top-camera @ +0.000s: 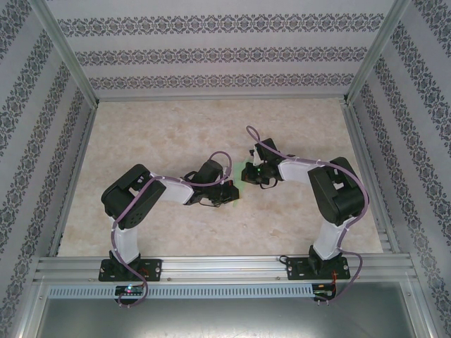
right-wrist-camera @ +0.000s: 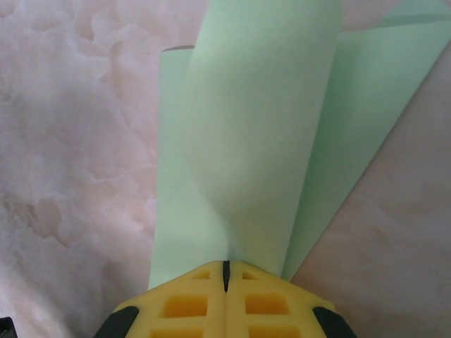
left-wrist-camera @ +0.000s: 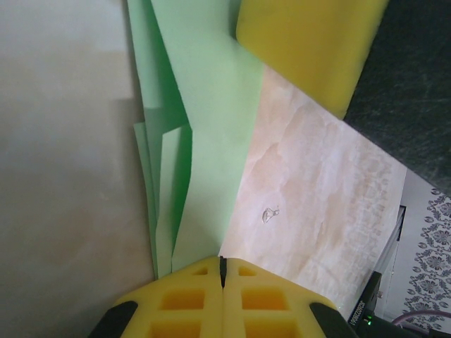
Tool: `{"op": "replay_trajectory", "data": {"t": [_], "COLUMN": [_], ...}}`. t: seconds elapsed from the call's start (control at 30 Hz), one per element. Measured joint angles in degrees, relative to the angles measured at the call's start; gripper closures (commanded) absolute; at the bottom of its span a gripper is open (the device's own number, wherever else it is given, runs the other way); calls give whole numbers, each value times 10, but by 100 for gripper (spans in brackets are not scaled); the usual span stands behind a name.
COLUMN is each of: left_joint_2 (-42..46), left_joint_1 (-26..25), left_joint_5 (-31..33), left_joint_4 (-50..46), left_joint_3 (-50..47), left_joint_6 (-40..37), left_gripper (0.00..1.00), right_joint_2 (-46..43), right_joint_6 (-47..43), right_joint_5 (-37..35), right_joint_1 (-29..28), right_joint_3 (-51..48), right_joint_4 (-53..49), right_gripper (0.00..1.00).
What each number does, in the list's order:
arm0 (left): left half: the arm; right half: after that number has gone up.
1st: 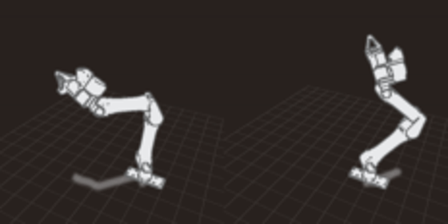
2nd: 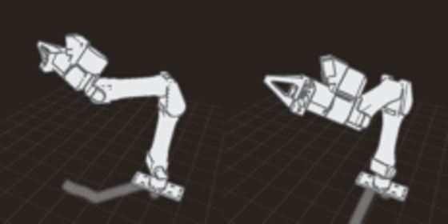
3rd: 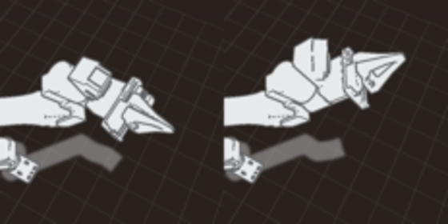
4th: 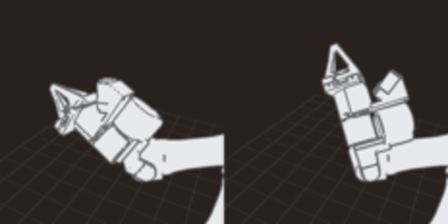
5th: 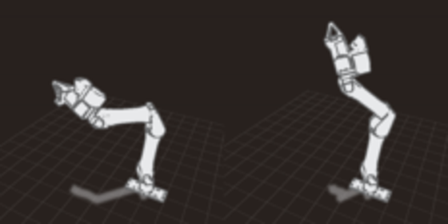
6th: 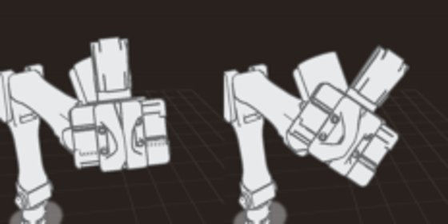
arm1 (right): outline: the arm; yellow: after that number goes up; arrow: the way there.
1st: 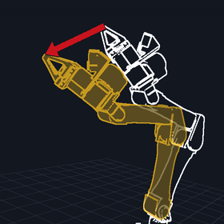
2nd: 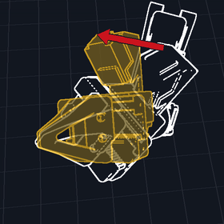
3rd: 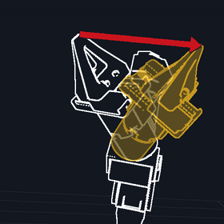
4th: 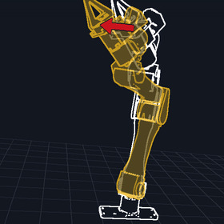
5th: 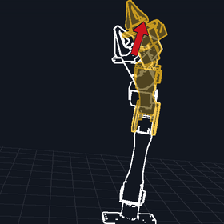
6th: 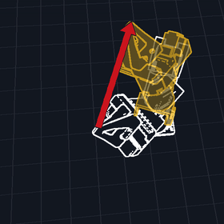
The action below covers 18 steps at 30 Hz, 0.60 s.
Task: Fold a paper plane with a square sheet of paper (fold left side to right side)
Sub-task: Fold the wing for the fifth time at the center of the table.
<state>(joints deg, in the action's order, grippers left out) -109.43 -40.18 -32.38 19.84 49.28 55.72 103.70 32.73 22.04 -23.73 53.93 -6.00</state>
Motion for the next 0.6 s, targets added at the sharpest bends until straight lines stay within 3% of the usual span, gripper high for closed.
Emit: {"op": "replay_trajectory", "data": {"t": [0.6], "left_joint_2": [-6], "left_joint_1": [-2], "left_joint_5": [7], "left_joint_4": [1], "left_joint_3": [9], "left_joint_6": [0], "left_gripper": [100], "right_joint_2": [37], "right_joint_6": [-17], "right_joint_5": [21], "right_joint_1": [29], "right_joint_3": [59], "right_joint_4": [-59], "right_gripper": [100]}}
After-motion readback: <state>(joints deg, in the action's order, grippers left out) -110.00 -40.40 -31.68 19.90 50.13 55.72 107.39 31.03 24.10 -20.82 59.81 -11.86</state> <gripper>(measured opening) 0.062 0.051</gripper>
